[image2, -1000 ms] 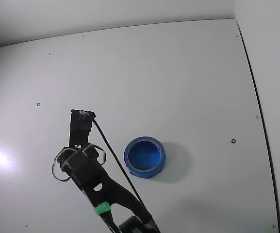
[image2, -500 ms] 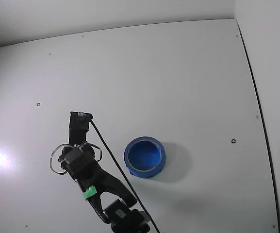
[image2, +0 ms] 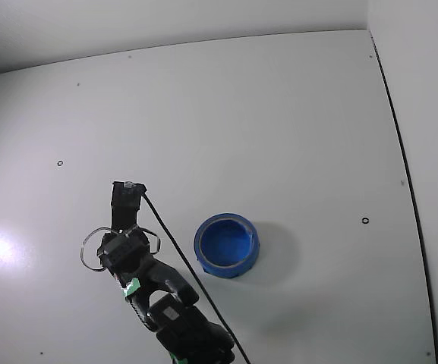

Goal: Grasp a block and put it in the bin.

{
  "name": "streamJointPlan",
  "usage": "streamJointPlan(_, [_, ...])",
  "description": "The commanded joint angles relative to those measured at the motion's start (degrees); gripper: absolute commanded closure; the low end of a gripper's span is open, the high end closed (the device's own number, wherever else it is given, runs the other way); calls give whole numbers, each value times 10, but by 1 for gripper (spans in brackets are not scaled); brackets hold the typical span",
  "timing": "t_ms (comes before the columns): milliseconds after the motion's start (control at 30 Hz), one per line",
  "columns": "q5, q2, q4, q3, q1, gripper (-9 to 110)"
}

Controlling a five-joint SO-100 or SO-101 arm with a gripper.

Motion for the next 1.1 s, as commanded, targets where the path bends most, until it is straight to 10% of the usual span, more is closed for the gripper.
streamJointPlan(0, [-2,4,-20,-42,-5,75])
streamJointPlan(1067, [-3,-26,-25,-42,-5,75])
